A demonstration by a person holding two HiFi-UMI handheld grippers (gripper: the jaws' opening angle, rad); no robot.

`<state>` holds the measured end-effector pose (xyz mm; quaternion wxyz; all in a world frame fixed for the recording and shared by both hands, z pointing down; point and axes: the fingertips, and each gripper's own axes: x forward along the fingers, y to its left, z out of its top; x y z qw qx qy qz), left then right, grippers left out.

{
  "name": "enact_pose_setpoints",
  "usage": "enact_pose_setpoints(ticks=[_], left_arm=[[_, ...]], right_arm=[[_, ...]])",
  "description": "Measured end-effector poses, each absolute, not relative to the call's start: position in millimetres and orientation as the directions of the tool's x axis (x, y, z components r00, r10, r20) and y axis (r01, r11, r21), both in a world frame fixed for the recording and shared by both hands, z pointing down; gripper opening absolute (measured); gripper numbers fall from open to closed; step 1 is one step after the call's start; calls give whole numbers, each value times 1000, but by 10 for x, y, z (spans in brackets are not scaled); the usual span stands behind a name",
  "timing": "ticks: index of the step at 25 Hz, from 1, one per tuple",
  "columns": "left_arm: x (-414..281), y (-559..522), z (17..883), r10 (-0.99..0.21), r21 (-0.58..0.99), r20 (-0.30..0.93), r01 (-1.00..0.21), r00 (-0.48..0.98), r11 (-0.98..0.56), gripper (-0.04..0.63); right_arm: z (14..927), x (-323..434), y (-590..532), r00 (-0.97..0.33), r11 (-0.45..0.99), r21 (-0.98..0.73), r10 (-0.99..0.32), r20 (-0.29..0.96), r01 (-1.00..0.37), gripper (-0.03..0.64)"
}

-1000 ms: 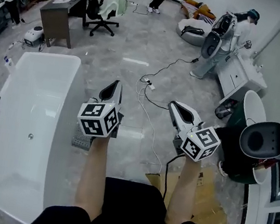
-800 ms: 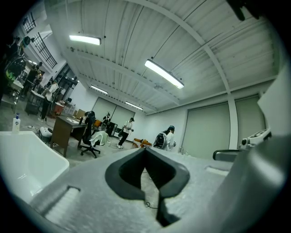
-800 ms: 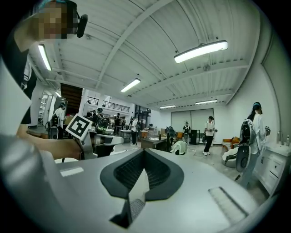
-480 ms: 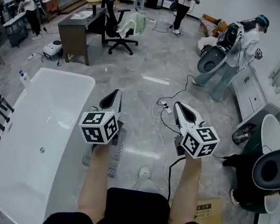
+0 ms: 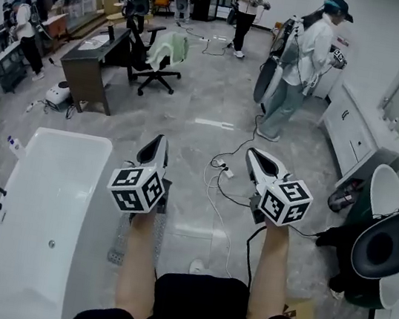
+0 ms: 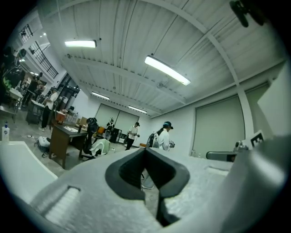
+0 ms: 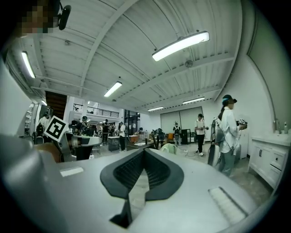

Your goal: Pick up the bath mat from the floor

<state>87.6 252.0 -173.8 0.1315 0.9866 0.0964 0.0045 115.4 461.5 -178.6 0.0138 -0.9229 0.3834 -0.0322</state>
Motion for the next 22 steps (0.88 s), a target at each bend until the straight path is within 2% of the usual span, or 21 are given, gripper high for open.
enact_pose_setpoints(ticks=[6,10,14,18,22], left_arm=[[1580,3158,-1801,291,272,-27,287,956,-919,0],[1844,3333,-1724,298,286,-23,292,954,-912,0],[1981,3485,-1578,339,268,22,321,941,-908,0],[2123,3293,-1481,326,277,38,304,944,-912,0],[2167,3076,-1452,283,285,52,257,958,-923,0]], right_arm=[[-1929,1881,5421,812,-807,-130,-584,22,-576,3],[-1744,2044,5527,799,-795,-131,-601,37,-592,3],[-1547,2230,5701,831,-822,-204,-553,64,-531,3],[-1419,2429,5570,837,-832,-218,-538,95,-510,3],[-1353,2558,5261,800,-803,-215,-587,124,-556,3]])
